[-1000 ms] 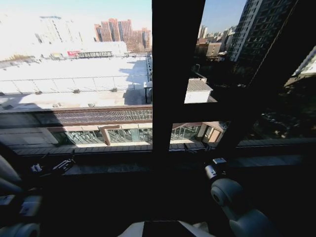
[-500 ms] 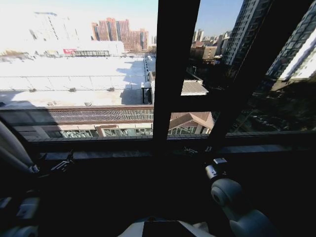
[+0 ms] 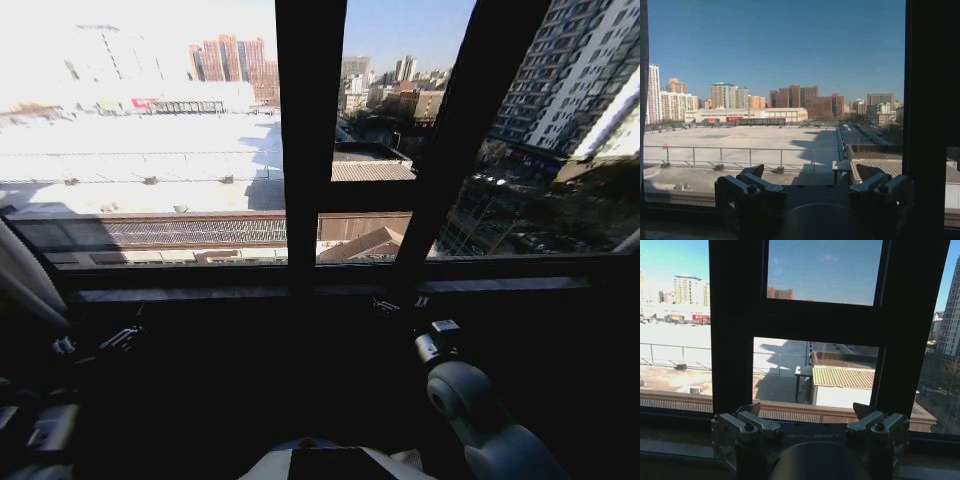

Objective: Open the curtains by pulling them apart, changing their state from closed to fully open.

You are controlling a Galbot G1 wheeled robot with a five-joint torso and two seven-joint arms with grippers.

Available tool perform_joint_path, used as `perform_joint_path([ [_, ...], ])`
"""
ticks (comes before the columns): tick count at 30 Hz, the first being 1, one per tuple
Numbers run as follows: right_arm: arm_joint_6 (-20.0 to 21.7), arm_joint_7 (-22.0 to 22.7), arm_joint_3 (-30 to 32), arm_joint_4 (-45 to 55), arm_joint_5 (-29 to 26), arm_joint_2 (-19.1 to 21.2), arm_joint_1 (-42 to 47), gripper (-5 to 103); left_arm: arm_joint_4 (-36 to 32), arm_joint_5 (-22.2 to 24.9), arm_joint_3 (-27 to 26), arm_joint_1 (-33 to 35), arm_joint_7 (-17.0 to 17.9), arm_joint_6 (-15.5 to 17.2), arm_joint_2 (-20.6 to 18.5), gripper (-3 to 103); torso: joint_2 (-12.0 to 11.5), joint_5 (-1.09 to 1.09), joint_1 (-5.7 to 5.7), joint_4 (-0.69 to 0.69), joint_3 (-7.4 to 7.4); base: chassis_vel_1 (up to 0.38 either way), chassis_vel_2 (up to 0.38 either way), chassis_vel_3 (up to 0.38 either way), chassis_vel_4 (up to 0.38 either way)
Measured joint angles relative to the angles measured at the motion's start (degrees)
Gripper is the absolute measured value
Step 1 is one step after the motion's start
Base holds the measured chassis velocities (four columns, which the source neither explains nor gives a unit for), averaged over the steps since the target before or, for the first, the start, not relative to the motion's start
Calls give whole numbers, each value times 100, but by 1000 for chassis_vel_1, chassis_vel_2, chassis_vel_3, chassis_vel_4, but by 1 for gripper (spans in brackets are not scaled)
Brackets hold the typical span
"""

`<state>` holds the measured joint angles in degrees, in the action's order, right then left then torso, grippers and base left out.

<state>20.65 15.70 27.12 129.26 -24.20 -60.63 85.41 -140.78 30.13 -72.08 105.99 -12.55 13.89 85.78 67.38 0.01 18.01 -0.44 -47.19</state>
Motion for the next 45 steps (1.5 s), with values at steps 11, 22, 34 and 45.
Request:
perform_joint_path([
  [11, -12, -17, 8, -124, -77, 9, -64, 100, 6, -116, 119, -60, 0, 9, 11, 100, 0, -1, -1, 1, 1, -26, -368, 34, 377],
  [22, -15, -23, -10, -201, -106, -24, -138, 100, 91, -129, 129, -91, -7, 6, 39, 100, 1, 2, -3, 1, 1, -30, -379, 29, 381],
  [34, -23, -26, -7, -239, -102, -51, -140, 100, 92, -164, 179, -117, -15, 2, 60, 100, 1, -2, -2, 1, 1, -91, -381, 99, 393],
  [45, -33, -31, 0, -253, -86, -44, -144, 100, 97, -172, 172, -113, -21, -20, 83, 100, 1, 2, -2, 1, 1, -100, -405, 92, 404],
])
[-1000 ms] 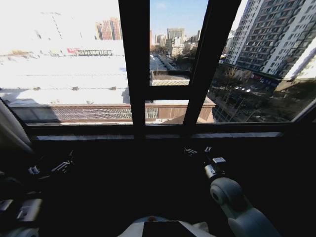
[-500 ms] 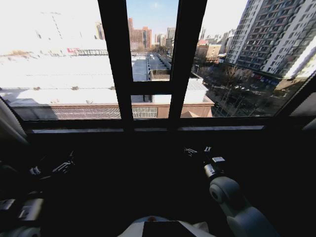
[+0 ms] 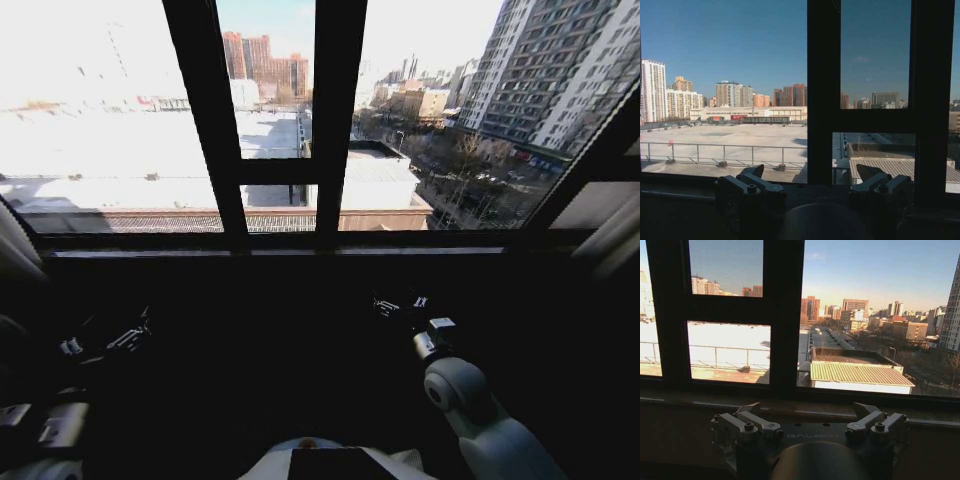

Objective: Open the curtains by pulling them apart, changing their state from closed to fully open.

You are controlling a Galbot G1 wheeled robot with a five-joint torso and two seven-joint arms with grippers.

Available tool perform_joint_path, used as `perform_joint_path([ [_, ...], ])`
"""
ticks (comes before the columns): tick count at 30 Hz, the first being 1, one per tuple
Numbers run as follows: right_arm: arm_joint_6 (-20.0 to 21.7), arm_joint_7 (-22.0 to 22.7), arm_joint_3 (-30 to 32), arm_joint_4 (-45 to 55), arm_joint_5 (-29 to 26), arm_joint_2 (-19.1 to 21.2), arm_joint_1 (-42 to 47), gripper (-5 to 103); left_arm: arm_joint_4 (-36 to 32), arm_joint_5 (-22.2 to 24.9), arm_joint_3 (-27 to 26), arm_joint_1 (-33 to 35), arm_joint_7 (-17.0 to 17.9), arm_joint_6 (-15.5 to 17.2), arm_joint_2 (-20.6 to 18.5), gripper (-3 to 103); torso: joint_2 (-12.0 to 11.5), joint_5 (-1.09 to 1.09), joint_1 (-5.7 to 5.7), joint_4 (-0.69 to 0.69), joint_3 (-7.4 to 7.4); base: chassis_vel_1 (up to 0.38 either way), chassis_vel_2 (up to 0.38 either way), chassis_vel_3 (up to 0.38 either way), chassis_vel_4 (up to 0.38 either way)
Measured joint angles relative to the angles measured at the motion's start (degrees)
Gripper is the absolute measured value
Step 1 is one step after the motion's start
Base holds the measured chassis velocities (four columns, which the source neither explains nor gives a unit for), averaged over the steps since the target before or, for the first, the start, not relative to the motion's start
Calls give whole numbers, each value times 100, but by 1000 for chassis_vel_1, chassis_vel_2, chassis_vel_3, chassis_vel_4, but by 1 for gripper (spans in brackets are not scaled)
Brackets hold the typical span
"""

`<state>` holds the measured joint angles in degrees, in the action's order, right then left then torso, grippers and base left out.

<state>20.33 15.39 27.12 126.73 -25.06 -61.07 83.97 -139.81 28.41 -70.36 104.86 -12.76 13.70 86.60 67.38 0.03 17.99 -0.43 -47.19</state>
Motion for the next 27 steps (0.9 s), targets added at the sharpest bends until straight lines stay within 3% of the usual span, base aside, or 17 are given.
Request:
perform_joint_path([
  [12, -259, -130, -16, -105, 194, -16, 27, 100, 19, -26, 2, -4, -2, -53, 31, 100, 2, -1, -4, -1, 2, -22, -331, 22, 325],
  [15, -260, -136, -36, -119, 197, -34, -3, 100, 26, -19, -2, -5, -1, -55, 27, 100, 3, 0, -5, -1, 3, 7, 1, -11, 30],
  [17, -260, -144, -57, -136, 218, -58, -10, 100, 33, -18, 11, -11, 8, -54, 23, 100, -1, -11, 2, 2, -1, 45, 52, -22, -53],
  [19, -260, -148, -61, -148, 241, -78, -7, 100, 33, -17, 45, -27, 9, -50, 11, 100, -2, -2, 3, 0, -1, 1, 85, -9, -100],
  [27, -258, -76, 12, -139, 279, -111, 139, 100, 147, -20, 226, -49, 29, -80, -7, 100, 0, 0, 0, 0, 0, 0, 23, 0, -12],
])
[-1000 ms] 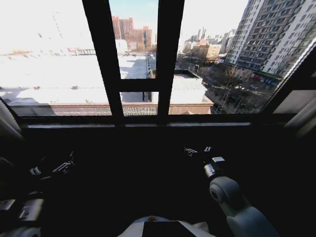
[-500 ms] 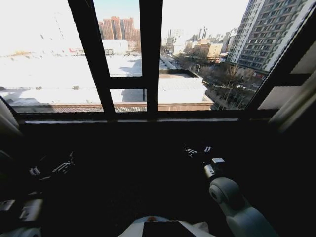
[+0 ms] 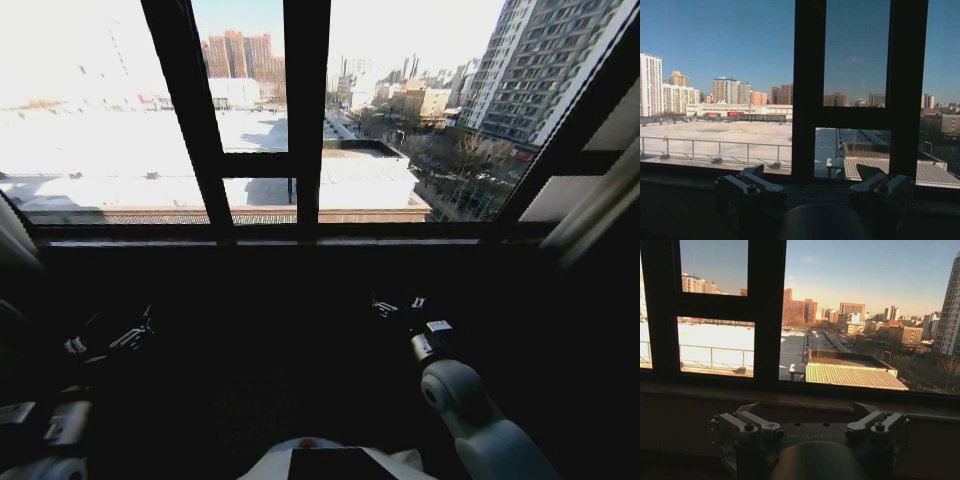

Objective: Open the curtains by pulling them apart, changing their state from closed to fully open.

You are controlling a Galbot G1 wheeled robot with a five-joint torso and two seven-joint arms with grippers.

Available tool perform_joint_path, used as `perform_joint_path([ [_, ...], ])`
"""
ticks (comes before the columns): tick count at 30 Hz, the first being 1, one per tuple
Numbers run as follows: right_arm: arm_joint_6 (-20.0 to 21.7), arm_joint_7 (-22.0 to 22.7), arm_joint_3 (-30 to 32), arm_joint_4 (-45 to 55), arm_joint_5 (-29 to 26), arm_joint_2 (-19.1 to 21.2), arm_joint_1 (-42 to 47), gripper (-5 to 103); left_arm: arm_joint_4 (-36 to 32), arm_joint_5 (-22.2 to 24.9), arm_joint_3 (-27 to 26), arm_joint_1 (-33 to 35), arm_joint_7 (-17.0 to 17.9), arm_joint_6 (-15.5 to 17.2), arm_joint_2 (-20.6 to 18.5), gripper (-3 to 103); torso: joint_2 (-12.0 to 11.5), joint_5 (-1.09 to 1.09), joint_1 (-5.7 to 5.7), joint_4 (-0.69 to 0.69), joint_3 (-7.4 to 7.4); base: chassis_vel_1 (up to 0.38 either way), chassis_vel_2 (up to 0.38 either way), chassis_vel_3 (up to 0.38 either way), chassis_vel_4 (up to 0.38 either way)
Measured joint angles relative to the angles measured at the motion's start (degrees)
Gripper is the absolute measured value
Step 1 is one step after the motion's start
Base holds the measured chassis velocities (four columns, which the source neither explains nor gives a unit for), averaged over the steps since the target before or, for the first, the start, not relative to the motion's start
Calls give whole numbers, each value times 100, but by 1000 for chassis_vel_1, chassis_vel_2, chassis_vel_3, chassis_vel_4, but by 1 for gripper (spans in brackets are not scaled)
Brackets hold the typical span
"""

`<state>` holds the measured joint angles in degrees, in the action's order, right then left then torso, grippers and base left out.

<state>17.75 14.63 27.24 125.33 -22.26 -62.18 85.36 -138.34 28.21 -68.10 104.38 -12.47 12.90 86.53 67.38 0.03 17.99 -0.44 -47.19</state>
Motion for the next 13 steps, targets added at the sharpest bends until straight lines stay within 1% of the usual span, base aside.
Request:
perform_joint_path([
  [2, 2, 43, 24, 24, 0, -1, 71, 100, 33, 1, 70, 5, 2, -19, 11, 100, 0, -2, 0, 0, 0, 0, 0, 0, 0],
  [7, 73, 94, 154, 109, 82, 13, 172, 100, 185, -6, 420, -76, 5, -215, 86, 100, 0, -2, 0, -1, 0, 0, 0, 0, 0],
  [8, 73, 94, 154, 109, 82, 13, 172, 100, 185, -6, 420, -76, 5, -215, 86, 100, 0, -2, 0, -1, 0, 0, 0, 0, 0],
  [10, 121, 116, 202, 160, 94, -6, 151, 100, 246, -52, 521, -115, -27, -295, 109, 100, 0, -1, 0, 0, 0, 0, 0, 0, 0],
  [12, 142, 137, 266, 242, 98, -53, 142, 100, 335, -161, 601, -139, -98, -448, 143, 100, -1, -2, 0, 0, 0, 0, 0, 0, 0],
  [13, 142, 137, 266, 242, 98, -53, 142, 100, 335, -161, 601, -139, -98, -448, 143, 100, -1, -2, 0, 0, 0, 0, 0, 0, 0],
])
